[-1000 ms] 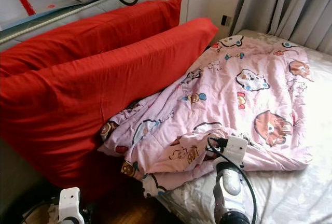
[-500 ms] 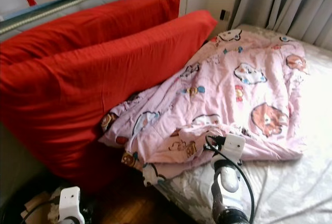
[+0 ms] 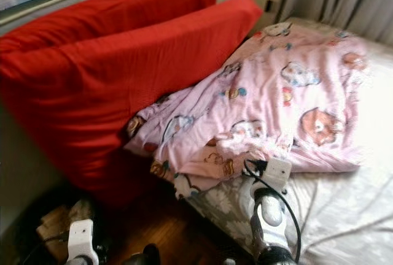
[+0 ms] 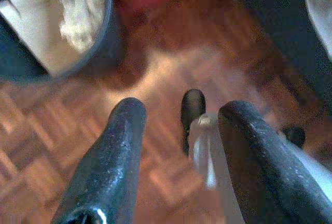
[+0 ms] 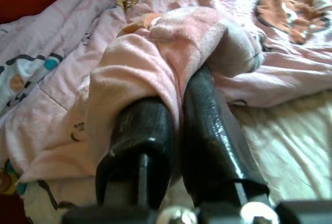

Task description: Clean up the room

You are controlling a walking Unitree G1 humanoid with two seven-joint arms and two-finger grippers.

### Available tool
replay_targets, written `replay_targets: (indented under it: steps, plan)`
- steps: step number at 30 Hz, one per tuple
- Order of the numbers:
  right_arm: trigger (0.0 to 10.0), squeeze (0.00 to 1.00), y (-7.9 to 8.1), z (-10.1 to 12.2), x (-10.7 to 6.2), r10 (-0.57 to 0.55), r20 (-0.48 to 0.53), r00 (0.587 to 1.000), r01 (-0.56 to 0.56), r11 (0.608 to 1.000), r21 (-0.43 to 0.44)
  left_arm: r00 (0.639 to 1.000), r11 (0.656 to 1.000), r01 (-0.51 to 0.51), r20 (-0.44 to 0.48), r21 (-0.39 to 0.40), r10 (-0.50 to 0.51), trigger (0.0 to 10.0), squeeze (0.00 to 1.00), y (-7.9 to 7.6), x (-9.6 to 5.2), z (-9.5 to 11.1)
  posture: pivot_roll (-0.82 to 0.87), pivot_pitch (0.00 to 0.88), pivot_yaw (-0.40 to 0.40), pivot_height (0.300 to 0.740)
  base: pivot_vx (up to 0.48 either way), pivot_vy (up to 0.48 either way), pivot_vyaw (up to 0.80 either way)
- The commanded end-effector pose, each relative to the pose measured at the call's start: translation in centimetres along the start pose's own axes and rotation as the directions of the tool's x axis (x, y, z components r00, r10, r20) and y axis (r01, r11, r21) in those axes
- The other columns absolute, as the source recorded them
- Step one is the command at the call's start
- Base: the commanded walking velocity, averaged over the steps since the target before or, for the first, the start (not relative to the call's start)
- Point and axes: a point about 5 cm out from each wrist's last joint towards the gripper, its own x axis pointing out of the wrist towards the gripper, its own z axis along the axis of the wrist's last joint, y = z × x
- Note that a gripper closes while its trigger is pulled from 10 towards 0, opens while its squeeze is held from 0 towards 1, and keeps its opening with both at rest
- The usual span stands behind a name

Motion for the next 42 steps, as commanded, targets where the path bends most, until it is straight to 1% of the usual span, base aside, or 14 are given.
replay_targets:
  steps: [1,10,29,42]
  plan:
    - [10.0,0.00,-0.36,0.04,-0.08,-0.016,0.008,1.000,0.016,1.000,0.000,1.000,1.000,-0.006,-0.015,0.013,0.006,10.0,0.00,0.23,-0.03,-0.17,0.05,0.166,-0.021,0.740,-0.262,0.000,0.00]
    - [10.0,0.00,-0.67,0.28,-0.04,-0.037,0.024,0.999,0.037,0.999,0.003,1.000,1.000,-0.008,-0.025,0.012,0.008,10.0,0.00,0.34,-0.10,-0.41,0.05,0.165,-0.022,0.740,-0.265,0.000,0.00]
    - [10.0,0.00,-0.68,0.08,-0.20,-0.042,0.023,0.999,0.042,0.999,-0.004,0.999,1.000,-0.012,-0.041,0.012,0.013,10.0,0.00,0.63,-0.26,-0.90,0.06,0.144,-0.021,0.740,-0.267,0.000,0.00]
    - [10.0,0.00,-0.98,0.08,-0.25,-0.055,0.025,0.998,0.055,0.998,-0.005,0.999,1.000,-0.008,-0.033,0.012,0.008,10.0,0.00,0.35,-0.22,-0.79,0.06,0.149,-0.020,0.740,-0.266,0.000,0.00]
